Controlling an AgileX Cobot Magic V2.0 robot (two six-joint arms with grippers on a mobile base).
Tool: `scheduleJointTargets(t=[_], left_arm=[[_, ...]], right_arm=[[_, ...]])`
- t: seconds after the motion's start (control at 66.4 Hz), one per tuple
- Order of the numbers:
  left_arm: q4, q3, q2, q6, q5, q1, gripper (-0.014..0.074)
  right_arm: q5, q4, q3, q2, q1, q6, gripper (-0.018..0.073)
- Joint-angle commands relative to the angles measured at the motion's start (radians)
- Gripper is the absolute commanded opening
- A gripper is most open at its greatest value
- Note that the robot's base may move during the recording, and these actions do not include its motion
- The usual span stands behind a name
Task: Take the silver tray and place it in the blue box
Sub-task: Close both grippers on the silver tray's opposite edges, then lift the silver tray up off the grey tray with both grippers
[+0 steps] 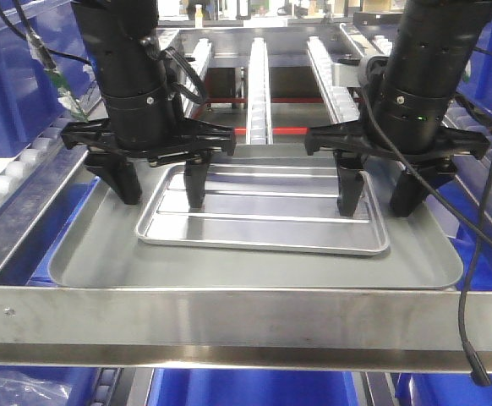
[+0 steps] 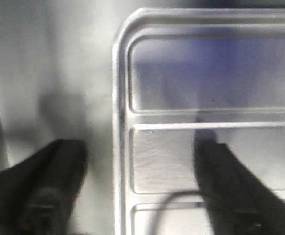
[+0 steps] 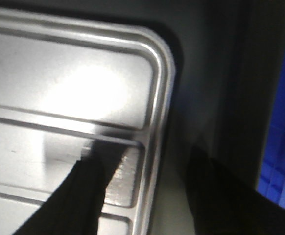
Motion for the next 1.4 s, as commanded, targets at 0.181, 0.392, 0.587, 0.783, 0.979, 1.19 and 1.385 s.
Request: scheduleJointTargets(t=[0.181,0.392,0.587,0.783,0.979,1.19,1.385], left_arm=[[0.021,-0.027,-0.041,0.0,0.001,-0.004,-0.0004],[0.022,-0.027,-0.041,-0.005,0.009,-0.004,-0.0097],[0.025,-0.029,-0.051,-0.006,0.021,-0.004,-0.0097],[0.041,-0.034,-0.139,-0.006,0.065,-0.004,-0.0097],[0.041,-0.034,-0.25,-0.019,0.147,-0.004,-0.0097],[0.037,-0.038,-0.357,-0.068,0.284,-0.005,-0.0097],[0.039,-0.093,-0.416,-0.081,0.385,-0.007,-0.0097]], right_arm=[[-0.013,-0.011,-0.033,-0.054,-0.006,0.0,0.0172],[-0.003,-0.011,-0.033,-0.054,-0.006,0.0,0.0059],[0.024,-0.014,-0.05,-0.059,-0.006,0.0,0.0059],[0.145,-0.043,-0.134,-0.091,-0.005,0.0,0.0059],[0.205,-0.051,-0.197,-0.193,0.001,0.0,0.0059],[0.252,-0.067,-0.202,-0.318,0.025,0.0,0.0059],[0.301,-0.069,-0.202,-0.387,0.037,0.0,0.0059]])
